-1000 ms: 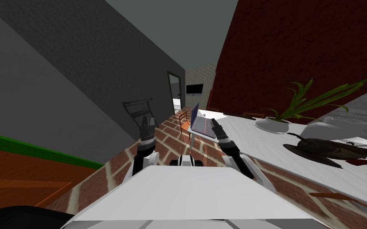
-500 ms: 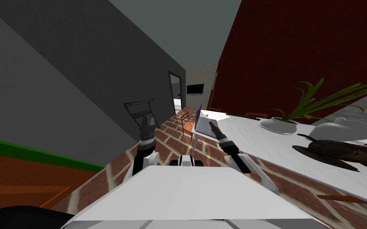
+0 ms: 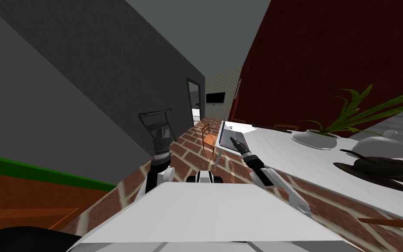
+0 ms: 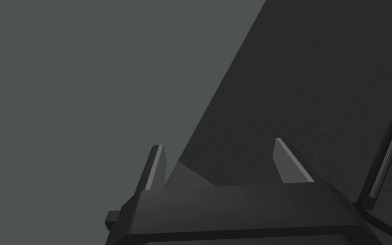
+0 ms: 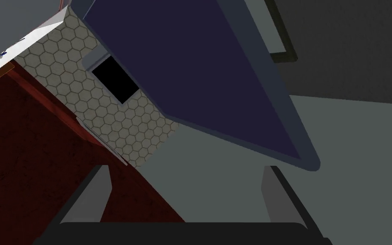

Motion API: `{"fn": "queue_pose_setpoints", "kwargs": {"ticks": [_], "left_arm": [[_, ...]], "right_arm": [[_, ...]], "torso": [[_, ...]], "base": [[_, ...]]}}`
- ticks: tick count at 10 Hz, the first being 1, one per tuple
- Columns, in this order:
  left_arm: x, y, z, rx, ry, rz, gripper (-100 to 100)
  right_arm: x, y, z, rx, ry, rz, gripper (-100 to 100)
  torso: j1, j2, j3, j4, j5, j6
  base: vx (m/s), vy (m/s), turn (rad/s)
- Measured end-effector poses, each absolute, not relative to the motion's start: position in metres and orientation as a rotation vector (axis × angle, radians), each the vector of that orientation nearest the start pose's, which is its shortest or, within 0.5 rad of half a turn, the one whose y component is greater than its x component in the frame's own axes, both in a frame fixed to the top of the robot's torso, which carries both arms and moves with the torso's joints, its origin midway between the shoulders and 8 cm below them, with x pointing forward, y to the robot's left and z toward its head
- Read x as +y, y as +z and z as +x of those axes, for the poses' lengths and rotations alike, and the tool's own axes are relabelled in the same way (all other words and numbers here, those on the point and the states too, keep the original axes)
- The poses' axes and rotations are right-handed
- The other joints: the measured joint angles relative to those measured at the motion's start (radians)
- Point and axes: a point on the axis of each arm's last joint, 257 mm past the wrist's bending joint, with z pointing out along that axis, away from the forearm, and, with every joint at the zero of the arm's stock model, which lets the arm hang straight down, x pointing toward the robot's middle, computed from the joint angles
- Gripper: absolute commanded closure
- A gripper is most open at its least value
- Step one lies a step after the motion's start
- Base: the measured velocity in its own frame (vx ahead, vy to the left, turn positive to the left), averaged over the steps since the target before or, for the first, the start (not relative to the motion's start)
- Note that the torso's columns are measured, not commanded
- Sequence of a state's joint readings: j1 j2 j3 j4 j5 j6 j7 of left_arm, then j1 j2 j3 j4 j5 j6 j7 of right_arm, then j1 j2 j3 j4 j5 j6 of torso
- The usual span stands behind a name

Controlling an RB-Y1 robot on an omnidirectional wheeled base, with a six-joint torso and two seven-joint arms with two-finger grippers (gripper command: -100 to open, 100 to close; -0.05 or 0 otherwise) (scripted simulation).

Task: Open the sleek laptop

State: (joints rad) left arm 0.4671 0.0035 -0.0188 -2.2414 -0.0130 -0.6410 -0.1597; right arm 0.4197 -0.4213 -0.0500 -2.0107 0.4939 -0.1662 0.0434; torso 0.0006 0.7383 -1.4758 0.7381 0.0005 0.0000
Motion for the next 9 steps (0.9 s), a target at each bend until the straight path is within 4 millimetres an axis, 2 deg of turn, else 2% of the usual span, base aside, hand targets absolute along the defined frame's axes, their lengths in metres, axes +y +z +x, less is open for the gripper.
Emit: {"fn": "queue_pose_setpoints", "kwargs": {"ticks": [2,5,7,9], "left_arm": [[0.264,0.043,0.329,0.561,-1.202,-0.489,0],[0.264,0.043,0.329,0.561,-1.202,-0.489,0],[0.264,0.043,0.329,0.561,-1.202,-0.489,0],[0.264,0.043,0.329,0.561,-1.202,-0.489,0]], "right_arm": [[-0.331,-0.165,0.433,1.484,0.478,0.315,-100],[-0.382,-0.195,0.447,1.575,0.248,0.262,-100],[-0.408,-0.204,0.442,1.610,0.136,0.233,-100],[-0.425,-0.206,0.440,1.633,0.046,0.207,-100]], "torso": [[-0.004,0.000,0.000,0.000,-0.001,0.000],[0.002,-0.001,-0.001,0.000,0.000,0.000],[-0.001,0.001,0.001,0.000,-0.001,0.000],[-0.002,0.001,0.001,0.000,-0.001,0.000]], "base": [[0.031,0.105,0.016],[0.034,0.161,0.033],[0.006,0.134,0.026],[-0.013,0.148,0.064]]}}
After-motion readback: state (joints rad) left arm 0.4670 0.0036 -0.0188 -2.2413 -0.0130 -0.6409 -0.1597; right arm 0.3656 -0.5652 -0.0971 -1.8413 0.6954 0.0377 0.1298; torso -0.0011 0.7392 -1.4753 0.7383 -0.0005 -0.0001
